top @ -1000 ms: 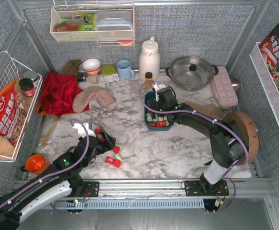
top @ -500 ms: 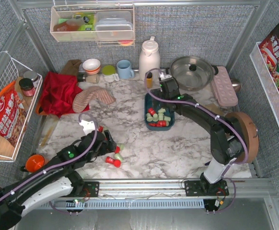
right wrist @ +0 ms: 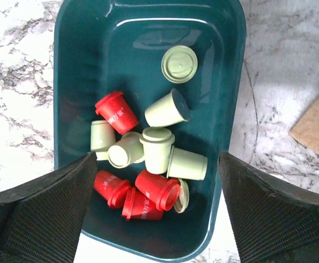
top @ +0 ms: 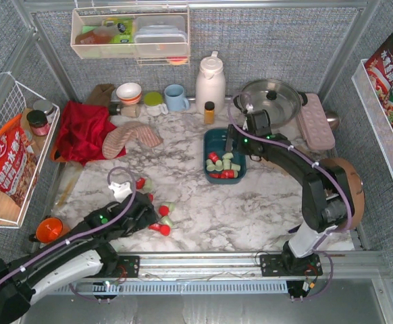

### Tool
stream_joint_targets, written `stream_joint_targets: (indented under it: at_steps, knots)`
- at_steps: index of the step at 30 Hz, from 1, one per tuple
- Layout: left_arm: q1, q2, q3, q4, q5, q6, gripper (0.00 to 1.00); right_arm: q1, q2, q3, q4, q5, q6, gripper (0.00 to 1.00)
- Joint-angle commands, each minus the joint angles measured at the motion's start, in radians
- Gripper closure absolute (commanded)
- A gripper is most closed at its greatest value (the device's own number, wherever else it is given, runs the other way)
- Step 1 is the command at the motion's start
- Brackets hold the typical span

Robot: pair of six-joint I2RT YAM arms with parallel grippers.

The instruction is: Mix the coffee capsules in the storage basket

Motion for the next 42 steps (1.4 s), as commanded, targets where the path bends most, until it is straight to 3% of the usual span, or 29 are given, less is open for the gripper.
stream_joint_targets:
  at_steps: [1, 4, 8, 24, 42]
  knots:
    - [-0.001, -0.018, -0.026, -0.003, 0.054, -0.068, 0.11, 0.000, -0.051, -0.063, 0.068, 0.017, -0.009, 0.06]
    - [-0.009, -0.004, -0.032, -0.008, 0.065, -0.078, 0.25, 0.006, -0.093, -0.105, 0.082, 0.048, -0.041, 0.08]
    - [-0.017, 0.027, -0.041, -0.015, 0.068, -0.105, 0.32, 0.023, -0.139, -0.141, 0.077, 0.102, -0.088, 0.10]
    - [-0.088, 0.268, 0.054, 0.025, 0.022, -0.126, 0.35, 0.085, -0.221, -0.206, 0.097, 0.173, -0.187, 0.09]
    - [-0.110, 0.426, 0.146, -0.033, 0.074, 0.086, 0.36, 0.087, -0.197, -0.205, 0.111, 0.138, -0.193, 0.09]
